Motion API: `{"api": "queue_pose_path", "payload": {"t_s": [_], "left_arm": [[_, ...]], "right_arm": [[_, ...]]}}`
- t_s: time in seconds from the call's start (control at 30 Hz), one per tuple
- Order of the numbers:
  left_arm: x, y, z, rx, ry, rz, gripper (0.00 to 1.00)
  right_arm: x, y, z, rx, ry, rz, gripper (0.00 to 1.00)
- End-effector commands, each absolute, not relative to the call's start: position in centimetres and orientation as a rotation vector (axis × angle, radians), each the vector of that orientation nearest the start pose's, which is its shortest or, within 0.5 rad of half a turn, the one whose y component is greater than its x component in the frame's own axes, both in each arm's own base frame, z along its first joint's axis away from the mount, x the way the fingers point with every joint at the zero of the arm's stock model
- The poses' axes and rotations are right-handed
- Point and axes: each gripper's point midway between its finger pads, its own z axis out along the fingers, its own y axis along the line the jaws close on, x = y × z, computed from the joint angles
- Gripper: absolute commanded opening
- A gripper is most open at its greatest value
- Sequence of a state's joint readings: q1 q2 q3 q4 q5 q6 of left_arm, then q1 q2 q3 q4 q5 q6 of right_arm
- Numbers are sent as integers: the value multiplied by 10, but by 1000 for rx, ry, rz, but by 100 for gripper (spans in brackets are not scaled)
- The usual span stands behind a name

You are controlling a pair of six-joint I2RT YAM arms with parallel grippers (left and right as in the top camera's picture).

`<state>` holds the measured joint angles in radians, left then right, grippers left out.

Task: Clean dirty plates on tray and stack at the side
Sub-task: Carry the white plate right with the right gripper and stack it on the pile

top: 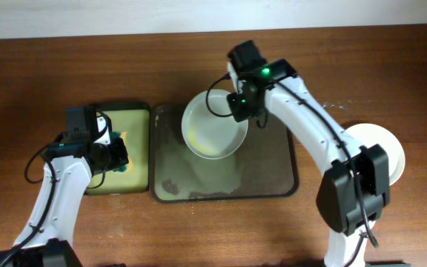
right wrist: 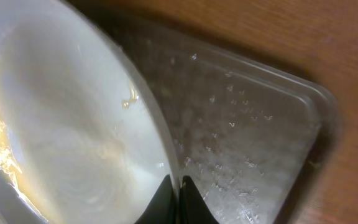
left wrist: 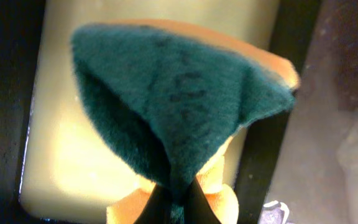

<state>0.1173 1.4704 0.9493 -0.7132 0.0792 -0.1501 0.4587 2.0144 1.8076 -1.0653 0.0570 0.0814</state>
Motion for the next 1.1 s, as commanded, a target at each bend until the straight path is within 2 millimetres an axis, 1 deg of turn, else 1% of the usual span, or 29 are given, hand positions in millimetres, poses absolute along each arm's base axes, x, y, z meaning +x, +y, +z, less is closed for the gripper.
{"api": "queue_pose_path", "payload": {"t_s": [0.0, 0.03, 0.07, 0.1, 0.13, 0.2, 0.23, 0.27, 0.33, 0.43, 0.47, 0.53, 0.57, 0.6, 0.63, 0.67, 0.7, 0.73, 0.77, 0.8, 0.83, 0.87, 0.9, 0.93, 0.97, 1.0, 1.03, 1.07], "left_arm": [[314, 29, 62, -336, 2758, -65, 0], [314, 29, 59, -335, 2752, -65, 0], [314, 31, 56, -338, 2750, -49, 0], [314, 32, 56, -339, 2750, -46, 0], [313, 32, 56, -338, 2751, -45, 0], [313, 31, 56, -339, 2752, -45, 0], [313, 31, 56, -339, 2753, -45, 0], [313, 31, 56, -339, 2753, -45, 0], [314, 35, 56, -344, 2748, -17, 0], [314, 36, 55, -346, 2751, -9, 0], [314, 36, 50, -347, 2764, -9, 0], [315, 36, 34, -350, 2800, -9, 0], [315, 36, 32, -347, 2805, -8, 2], [316, 35, 33, -344, 2802, -14, 28], [316, 35, 33, -343, 2802, -19, 100], [316, 35, 33, -343, 2802, -19, 100], [316, 35, 33, -343, 2802, -18, 100], [316, 35, 33, -344, 2801, -18, 100], [316, 35, 33, -344, 2801, -18, 100], [316, 35, 33, -344, 2801, -19, 100], [316, 35, 33, -344, 2801, -18, 100], [316, 35, 33, -344, 2801, -18, 100], [316, 35, 33, -344, 2801, -18, 100], [316, 35, 33, -344, 2802, -18, 100], [316, 35, 33, -344, 2802, -18, 100], [316, 35, 33, -344, 2802, -18, 100], [316, 35, 33, -344, 2802, -18, 99], [316, 35, 33, -344, 2802, -18, 100]], "right_arm": [[417, 192, 176, -548, 2583, -420, 4], [414, 195, 193, -546, 2491, -564, 4], [407, 204, 216, -566, 2342, -745, 4], [397, 218, 246, -542, 2147, -924, 4], [382, 238, 275, -528, 1967, -1034, 4], [366, 254, 303, -485, 1803, -1111, 4], [358, 261, 312, -472, 1747, -1131, 4], [346, 270, 325, -461, 1669, -1163, 4], [337, 275, 333, -458, 1618, -1186, 4], [337, 276, 333, -445, 1620, -1173, 4], [339, 276, 334, -429, 1623, -1165, 4], [349, 275, 322, -433, 1693, -1101, 4], [357, 275, 309, -450, 1765, -1037, 4], [366, 272, 294, -452, 1849, -962, 4], [384, 262, 266, -457, 2013, -827, 4], [391, 255, 256, -460, 2082, -773, 4], [397, 243, 250, -405, 2147, -715, 4], [400, 224, 256, -297, 2178, -679, 4], [396, 221, 265, -249, 2202, -587, 4], [391, 223, 273, -302, 2188, -596, 4], [384, 213, 292, -320, 2100, -741, 4], [377, 194, 316, -203, 1976, -887, 4], [376, 192, 316, -195, 1973, -894, 4], [377, 189, 313, -199, 1989, -898, 4], [383, 176, 300, -184, 2074, -864, 4], [396, 149, 275, -118, 2242, -769, 4], [402, 125, 249, -53, 2425, -639, 4], [403, 101, 232, 28, 2562, -524, 4]]}}
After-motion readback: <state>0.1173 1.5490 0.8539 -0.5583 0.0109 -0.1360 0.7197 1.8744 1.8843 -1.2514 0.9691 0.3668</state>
